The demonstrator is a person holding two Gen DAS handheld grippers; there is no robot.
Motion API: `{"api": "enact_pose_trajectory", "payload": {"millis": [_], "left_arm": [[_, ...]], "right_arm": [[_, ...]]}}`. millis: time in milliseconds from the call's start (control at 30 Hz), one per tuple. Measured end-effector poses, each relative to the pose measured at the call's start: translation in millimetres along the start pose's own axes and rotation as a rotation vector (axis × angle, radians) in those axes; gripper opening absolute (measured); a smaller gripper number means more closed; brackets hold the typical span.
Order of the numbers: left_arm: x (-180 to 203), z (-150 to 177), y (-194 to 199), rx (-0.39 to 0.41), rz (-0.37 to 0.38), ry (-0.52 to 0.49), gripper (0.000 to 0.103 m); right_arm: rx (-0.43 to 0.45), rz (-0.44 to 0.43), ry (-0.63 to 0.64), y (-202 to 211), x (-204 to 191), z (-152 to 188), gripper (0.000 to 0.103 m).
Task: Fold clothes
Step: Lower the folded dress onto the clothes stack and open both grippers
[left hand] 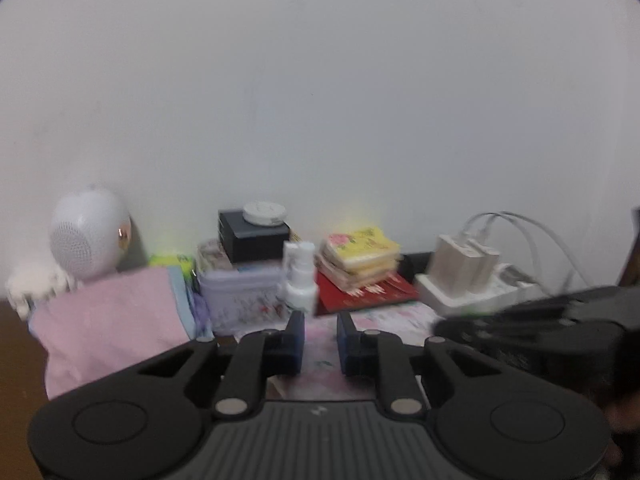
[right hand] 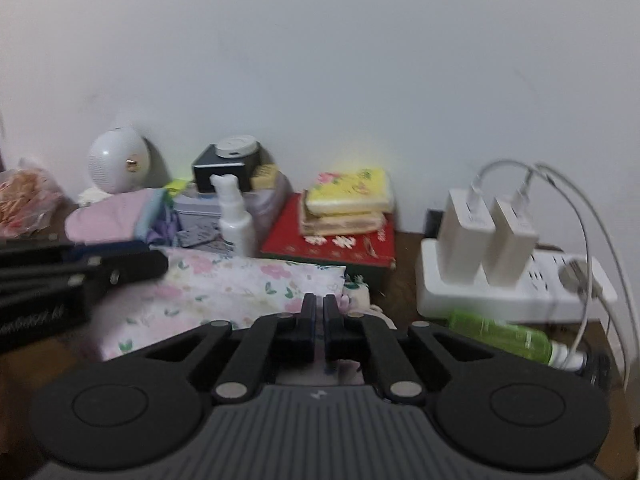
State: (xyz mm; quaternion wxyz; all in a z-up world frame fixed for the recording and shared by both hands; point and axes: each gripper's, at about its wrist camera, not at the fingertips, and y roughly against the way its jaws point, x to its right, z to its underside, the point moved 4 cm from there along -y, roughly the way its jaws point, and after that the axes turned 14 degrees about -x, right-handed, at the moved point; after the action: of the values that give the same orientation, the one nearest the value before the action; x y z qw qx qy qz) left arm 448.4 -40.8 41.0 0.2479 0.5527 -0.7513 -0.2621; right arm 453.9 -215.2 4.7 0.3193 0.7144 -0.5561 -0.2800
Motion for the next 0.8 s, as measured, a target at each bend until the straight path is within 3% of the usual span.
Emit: {"api": "enact_pose_trajectory", "payload": {"millis": [100, 200, 267, 367, 433, 533, 800], "left_arm": [[-5, 0, -26, -0.044, -0.002, 0.019, 0.015], [-12, 2, -24, -0.040, 0.022, 0.054, 0.015], [-17, -4, -10, -0.028, 0.026, 0.081, 0.016], [-18, -6, 34, 0.027, 0.109, 0.104, 0.018], [-7, 4, 57, 0.049, 0.142, 0.030, 0.018], [13, 21, 58, 0.022, 0.103, -0.096, 0.017], [9, 21, 13, -0.003, 0.024, -0.063, 0.007]], "right_arm": [[0.009, 0.024, 0.004, -2, -5, 1, 0.003], [0.003, 0.038, 0.020, 2, -8, 0, 0.003], [-0.003, 0.041, 0.024, 8, -9, -3, 0.004], [-0.012, 0.031, 0.006, 8, -8, -5, 0.004], [-0.009, 0.022, -0.001, 8, -6, -4, 0.004], [-0.004, 0.010, -0.006, 8, -6, -3, 0.004], [-0.020, 0.029, -0.016, 9, -8, -3, 0.005]]}}
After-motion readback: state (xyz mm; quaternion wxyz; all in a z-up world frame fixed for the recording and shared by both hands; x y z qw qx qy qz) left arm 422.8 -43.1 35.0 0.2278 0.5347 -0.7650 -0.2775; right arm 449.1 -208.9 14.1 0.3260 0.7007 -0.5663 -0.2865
